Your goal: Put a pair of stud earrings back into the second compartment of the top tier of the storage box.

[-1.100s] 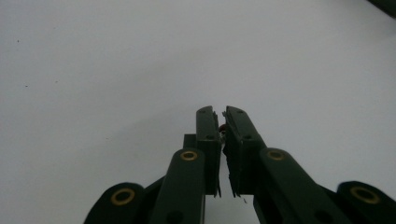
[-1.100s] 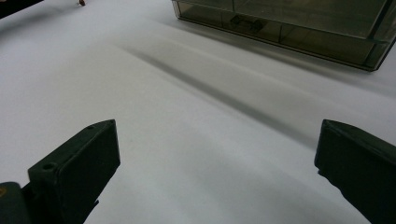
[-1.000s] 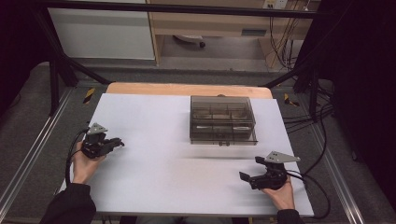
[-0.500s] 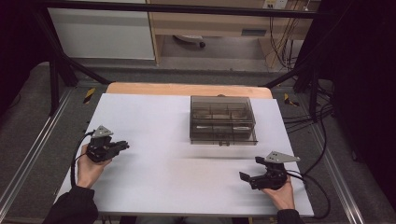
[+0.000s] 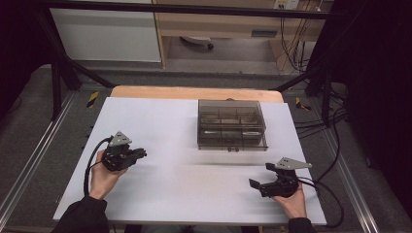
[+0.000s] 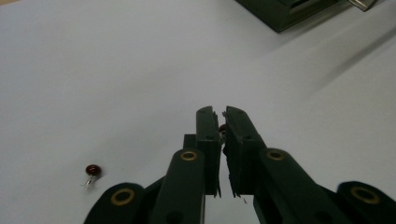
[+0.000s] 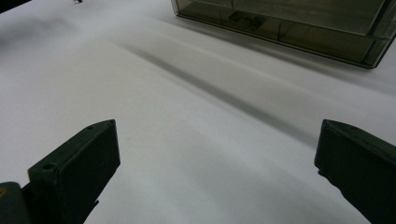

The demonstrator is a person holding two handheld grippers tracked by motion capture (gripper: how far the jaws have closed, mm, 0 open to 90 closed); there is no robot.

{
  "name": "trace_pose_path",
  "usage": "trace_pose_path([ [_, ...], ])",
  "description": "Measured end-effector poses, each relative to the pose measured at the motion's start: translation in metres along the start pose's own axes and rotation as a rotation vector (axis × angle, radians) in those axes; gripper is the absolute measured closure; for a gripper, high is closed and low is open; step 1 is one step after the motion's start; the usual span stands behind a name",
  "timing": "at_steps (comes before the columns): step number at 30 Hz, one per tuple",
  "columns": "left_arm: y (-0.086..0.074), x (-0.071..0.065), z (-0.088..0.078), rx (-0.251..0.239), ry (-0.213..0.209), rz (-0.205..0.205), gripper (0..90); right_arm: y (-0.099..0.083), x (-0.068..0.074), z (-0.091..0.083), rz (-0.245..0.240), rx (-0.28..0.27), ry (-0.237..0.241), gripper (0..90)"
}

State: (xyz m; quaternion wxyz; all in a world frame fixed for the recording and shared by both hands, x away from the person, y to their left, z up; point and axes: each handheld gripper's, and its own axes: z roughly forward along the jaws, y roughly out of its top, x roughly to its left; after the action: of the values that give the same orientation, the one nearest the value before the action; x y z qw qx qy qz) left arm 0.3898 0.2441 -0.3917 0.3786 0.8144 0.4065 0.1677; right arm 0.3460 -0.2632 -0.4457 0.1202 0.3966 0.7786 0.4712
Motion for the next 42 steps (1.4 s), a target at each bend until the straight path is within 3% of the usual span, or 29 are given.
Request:
trace_pose_path([
  [27,0.067,-0.075,0.017,-0.025,-0.103,0.119,83.6,0.000,0.000,0.000,-0.003,0.004,0.000,0.6],
  [42,0.102,-0.107,0.037,-0.030,-0.139,0.154,83.7,0.000,0.000,0.000,-0.003,0.004,-0.001,0.6],
])
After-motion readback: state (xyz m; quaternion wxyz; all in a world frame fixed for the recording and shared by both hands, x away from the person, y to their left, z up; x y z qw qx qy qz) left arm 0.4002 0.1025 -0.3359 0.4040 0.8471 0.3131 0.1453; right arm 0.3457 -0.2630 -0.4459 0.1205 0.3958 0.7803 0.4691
